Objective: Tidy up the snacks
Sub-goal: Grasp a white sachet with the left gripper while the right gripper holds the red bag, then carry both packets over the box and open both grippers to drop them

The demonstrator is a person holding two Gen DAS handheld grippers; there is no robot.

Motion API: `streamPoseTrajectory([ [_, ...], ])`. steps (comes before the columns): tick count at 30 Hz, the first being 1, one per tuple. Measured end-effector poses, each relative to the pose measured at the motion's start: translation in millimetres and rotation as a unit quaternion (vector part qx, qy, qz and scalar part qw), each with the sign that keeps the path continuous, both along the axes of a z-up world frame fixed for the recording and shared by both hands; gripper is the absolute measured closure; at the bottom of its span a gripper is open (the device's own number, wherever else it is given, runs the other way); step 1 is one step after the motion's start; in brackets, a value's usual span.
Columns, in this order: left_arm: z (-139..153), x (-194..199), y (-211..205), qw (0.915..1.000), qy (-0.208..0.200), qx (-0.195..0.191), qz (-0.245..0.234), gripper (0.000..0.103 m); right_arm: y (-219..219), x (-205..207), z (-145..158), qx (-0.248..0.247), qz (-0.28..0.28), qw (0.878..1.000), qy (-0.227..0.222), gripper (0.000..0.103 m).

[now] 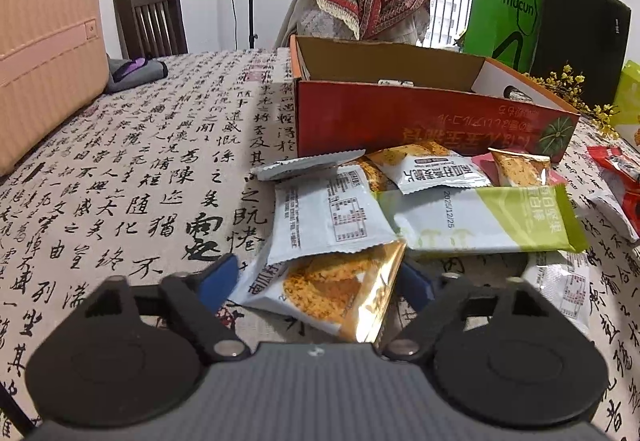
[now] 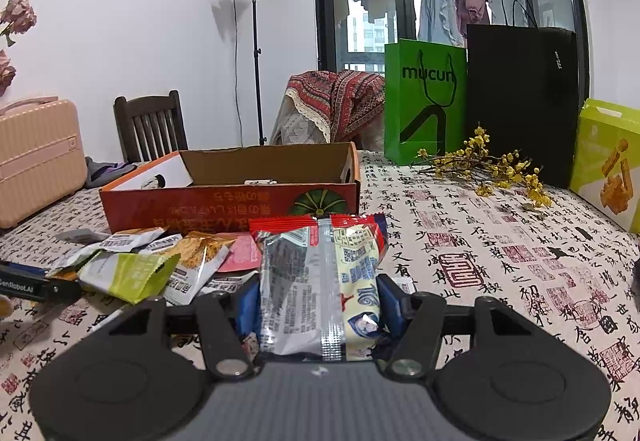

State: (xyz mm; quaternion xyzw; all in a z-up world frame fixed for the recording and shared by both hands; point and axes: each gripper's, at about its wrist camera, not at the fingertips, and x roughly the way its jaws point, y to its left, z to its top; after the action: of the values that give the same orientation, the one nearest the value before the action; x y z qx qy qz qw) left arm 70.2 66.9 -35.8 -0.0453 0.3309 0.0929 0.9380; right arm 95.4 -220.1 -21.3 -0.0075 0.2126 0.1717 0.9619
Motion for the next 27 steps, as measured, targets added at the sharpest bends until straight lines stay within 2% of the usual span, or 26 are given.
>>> streamPoseTrajectory([
  [1,0.7,-2.9,-0.8,1.0000,-0.005,-0.001,-0.002,0.035,-0.1,0.2,-0.6,0.001,0.000,1.000,0.001,0.044],
  [4,1.5,-10.4,-2.8,0.9999,-0.013,0.002,0.000,0.048,0.2,-0.1,-1.1,0.001,0.000,1.000,0.003,0.044],
  [7,2.9,-17.2,-2.4,0.9998,-0.019,0.000,0.004,0.069,0.8,-1.0,-1.0,0.002,0.002,1.000,0.002,0.044],
  [8,3.6,-19.7,-1.8,0.9998,-0.021,-0.003,0.004,0.073,0.7,-1.4,-1.1,0.002,0.002,1.000,0.003,0.044],
  [15,11.8,-40.1,-1.8,0.9987,-0.050,-0.010,0.005,0.084,0.8,-2.9,-2.8,0.004,0.002,1.000,0.005,0.044],
  [17,15.2,-45.0,-2.7,0.9981,-0.060,-0.013,0.002,0.090,1.6,-3.3,-3.2,0.004,0.003,1.000,0.006,0.044],
  [27,26.0,-55.7,-11.2,0.9958,-0.091,-0.007,-0.015,0.091,2.5,-5.7,-1.5,0.005,0.008,1.000,0.005,0.044],
])
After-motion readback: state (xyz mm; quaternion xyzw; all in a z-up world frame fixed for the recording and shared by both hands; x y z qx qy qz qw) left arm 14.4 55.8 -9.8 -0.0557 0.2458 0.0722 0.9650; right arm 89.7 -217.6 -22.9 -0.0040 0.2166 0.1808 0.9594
